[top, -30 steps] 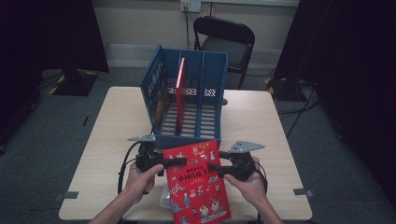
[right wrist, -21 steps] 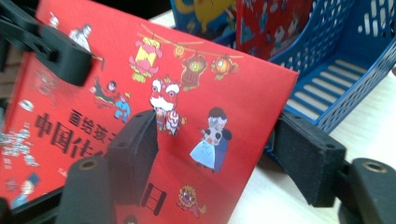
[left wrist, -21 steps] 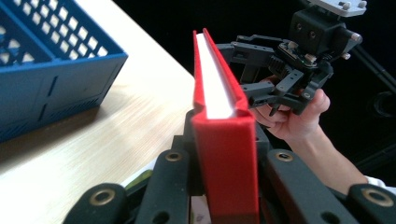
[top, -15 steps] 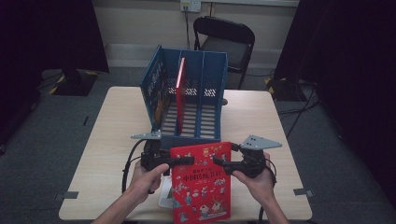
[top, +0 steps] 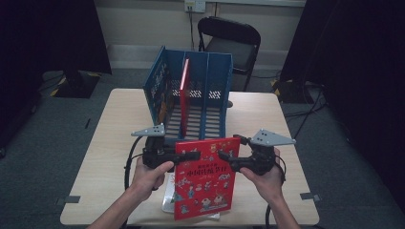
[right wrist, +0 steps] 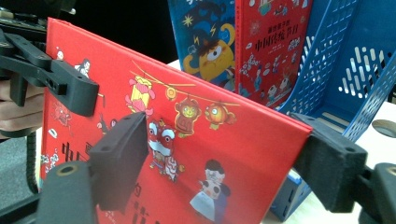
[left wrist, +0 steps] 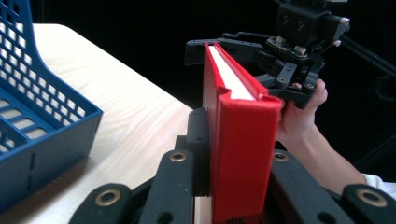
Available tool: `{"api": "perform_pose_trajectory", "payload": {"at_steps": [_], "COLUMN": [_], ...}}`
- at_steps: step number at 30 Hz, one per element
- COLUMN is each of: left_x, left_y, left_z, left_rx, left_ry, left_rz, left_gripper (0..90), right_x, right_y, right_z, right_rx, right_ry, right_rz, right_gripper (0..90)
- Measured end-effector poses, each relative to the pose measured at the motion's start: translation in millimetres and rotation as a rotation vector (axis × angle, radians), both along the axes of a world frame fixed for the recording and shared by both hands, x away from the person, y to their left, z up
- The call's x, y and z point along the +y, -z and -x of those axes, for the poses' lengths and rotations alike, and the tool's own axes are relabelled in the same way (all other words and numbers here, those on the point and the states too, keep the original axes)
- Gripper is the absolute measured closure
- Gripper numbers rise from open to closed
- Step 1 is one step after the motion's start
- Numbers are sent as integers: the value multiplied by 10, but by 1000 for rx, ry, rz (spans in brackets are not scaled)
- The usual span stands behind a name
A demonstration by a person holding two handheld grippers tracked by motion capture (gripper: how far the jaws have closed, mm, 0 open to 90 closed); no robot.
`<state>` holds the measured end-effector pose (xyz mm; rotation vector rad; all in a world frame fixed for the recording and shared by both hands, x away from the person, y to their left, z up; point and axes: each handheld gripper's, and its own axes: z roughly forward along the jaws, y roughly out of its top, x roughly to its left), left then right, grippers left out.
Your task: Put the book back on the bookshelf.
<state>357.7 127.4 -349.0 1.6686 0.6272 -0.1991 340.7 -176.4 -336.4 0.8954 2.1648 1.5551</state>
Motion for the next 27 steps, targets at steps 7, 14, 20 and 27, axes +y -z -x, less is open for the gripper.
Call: {"api": "perform_pose_trajectory", "payload": {"at_steps": [7, 14, 20, 27], "left_x": [66, 117, 95, 130], "left_y": [-57, -10, -105, -93], "left_z": [-124, -206, -205, -236], "left_rx": [-33, -35, -142, -222], "left_ry": [-40, -74, -71, -80], "left_rz": [1, 16, 6, -10], "left_gripper": [798, 798, 795, 795], "right_x": [16, 52, 95, 121], "right_y": [57, 303, 223, 119], "right_z": [-84, -161, -202, -296], "right_rx": [20, 113, 52, 3], "right_ry": [2, -29, 31, 41], "right_rz": [-19, 10, 19, -13], "right_gripper": [225, 304, 351, 365]}}
